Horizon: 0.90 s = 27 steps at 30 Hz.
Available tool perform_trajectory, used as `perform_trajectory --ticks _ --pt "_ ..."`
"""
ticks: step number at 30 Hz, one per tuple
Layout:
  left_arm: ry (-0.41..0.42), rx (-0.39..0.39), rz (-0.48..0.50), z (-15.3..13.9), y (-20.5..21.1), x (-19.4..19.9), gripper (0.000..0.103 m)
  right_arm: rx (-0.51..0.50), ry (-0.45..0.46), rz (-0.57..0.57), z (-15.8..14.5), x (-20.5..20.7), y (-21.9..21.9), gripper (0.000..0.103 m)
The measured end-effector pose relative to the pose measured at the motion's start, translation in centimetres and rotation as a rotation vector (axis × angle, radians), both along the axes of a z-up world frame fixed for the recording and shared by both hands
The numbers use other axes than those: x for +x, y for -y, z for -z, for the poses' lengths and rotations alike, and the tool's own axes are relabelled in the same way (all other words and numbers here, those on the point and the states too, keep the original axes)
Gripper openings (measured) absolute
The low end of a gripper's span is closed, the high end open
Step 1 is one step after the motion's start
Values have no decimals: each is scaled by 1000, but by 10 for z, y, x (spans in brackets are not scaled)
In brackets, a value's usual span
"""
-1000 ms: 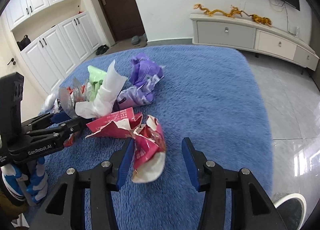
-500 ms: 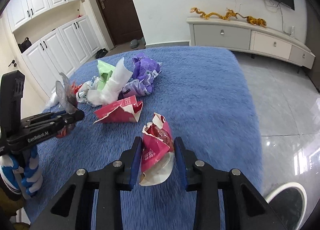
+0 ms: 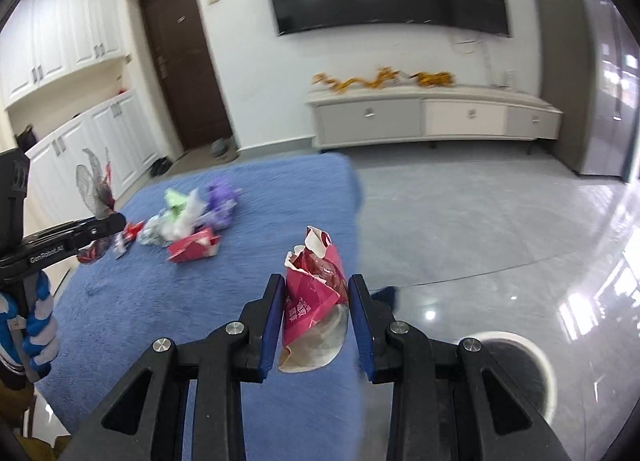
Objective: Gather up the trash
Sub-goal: 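Grasp clear plastic bag with left tool while right tool holds pink wrapper, then drop clear bag from left tool while right tool drops pink wrapper into bin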
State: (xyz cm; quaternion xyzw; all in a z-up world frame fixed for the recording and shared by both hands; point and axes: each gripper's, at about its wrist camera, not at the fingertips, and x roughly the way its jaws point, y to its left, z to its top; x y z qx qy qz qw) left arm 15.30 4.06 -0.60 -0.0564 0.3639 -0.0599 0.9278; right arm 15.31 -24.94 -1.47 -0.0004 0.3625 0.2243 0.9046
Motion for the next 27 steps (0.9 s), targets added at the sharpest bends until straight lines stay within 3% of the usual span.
perform_trajectory --ticks 6,15,19,20,21,22,23,27 --pt "-19 -4 185 -2 91 17 21 -7 -20 153 13 -4 71 31" --pt "-112 -32 438 28 245 54 22 22 -146 353 76 -2 160 32" --pt "-150 -65 504 40 290 66 23 39 -193 409 98 -2 185 33" --pt "-158 -70 511 41 296 68 24 41 -198 416 100 -1 188 33" --pt "-172 -80 522 44 303 70 34 41 -204 425 103 -1 192 36" --pt "-181 -94 528 45 309 72 51 42 -206 429 104 -2 194 41" --pt "-178 -102 525 45 312 72 58 43 -207 437 106 -3 196 43" --pt "-161 -107 532 40 321 71 62 46 -208 452 107 -6 199 45"
